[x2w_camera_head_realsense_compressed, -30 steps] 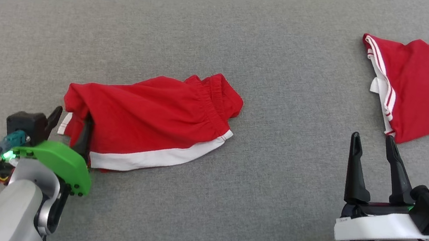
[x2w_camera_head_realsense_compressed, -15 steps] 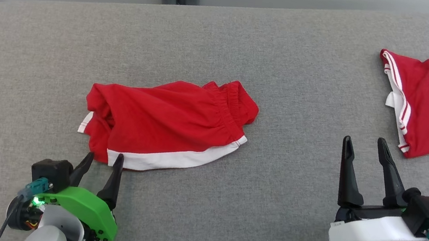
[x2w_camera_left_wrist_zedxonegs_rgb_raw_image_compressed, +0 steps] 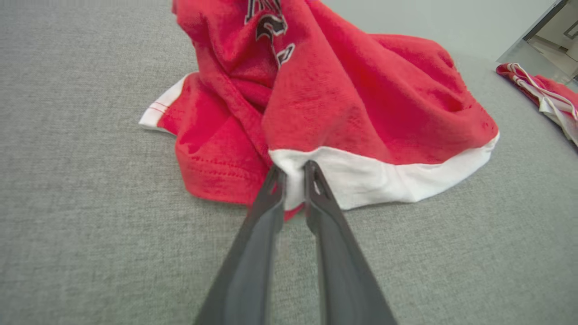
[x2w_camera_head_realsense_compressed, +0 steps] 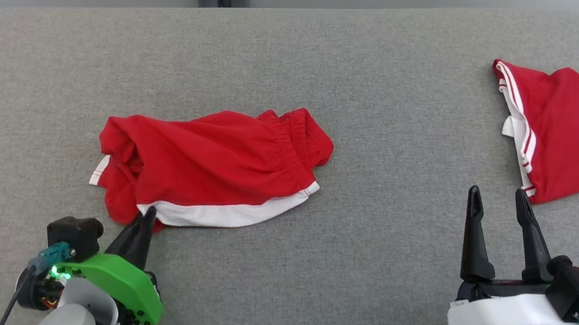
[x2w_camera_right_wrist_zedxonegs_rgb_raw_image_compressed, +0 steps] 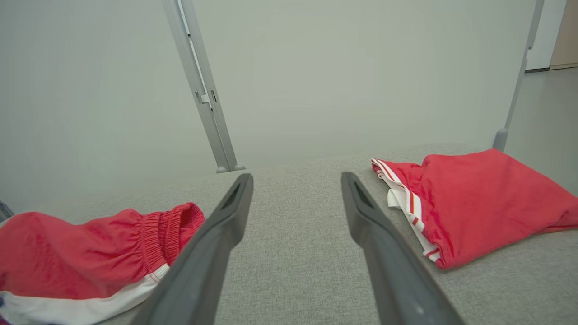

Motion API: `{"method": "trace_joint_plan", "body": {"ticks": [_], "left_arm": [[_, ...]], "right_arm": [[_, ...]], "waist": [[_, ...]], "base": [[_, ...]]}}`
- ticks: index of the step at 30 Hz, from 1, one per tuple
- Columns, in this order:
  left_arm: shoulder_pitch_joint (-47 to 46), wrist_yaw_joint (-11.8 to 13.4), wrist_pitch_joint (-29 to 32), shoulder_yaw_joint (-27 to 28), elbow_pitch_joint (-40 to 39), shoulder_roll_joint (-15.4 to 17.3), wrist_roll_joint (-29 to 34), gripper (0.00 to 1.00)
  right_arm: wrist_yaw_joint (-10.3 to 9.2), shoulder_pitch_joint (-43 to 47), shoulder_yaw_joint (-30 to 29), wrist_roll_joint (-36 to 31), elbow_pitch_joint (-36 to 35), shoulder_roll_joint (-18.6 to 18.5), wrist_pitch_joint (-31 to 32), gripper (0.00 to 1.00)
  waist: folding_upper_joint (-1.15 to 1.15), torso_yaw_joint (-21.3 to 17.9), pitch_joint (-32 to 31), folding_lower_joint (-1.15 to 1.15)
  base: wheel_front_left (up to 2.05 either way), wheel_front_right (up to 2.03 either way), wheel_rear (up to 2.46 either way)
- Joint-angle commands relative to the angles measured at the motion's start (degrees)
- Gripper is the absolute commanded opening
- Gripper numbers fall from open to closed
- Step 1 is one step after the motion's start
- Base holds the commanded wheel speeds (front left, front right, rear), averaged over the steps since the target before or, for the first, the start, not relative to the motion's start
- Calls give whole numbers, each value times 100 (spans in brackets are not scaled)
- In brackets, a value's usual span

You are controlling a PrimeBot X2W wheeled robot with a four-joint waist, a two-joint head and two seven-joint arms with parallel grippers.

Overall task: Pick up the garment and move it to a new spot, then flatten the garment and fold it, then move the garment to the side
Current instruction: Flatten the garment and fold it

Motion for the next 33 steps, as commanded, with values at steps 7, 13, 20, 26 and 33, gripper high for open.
{"method": "trace_joint_plan", "body": {"ticks": [7, 13, 20, 26, 33], "left_arm": [[-12, 383, -229, 264, -527, 381, 199, 0], [58, 803, 25, 426, -1011, 910, 445, 0], [-149, 1032, 490, -26, -1198, 1047, 977, 0], [-583, 870, 661, -538, -867, 627, 1179, 0], [-907, 657, 485, -871, -342, 193, 1253, 100]], "right_arm": [[-2, 96, -9, 10, -16, -6, -16, 100], [-2, 56, 16, 37, 1, -5, -16, 100], [-2, -18, 20, 46, 4, -5, -16, 100], [-2, -92, 109, 74, 20, -5, -16, 100], [-2, -85, 53, 73, 25, -5, -16, 100]], "waist": [[0, 162, -86, 0], [0, 172, -85, 0], [0, 47, 28, 0], [0, -105, 123, 0], [0, -214, 185, 0]], "base": [[0, 0, 0], [0, 0, 0], [0, 0, 0], [0, 0, 0], [0, 0, 0]]}}
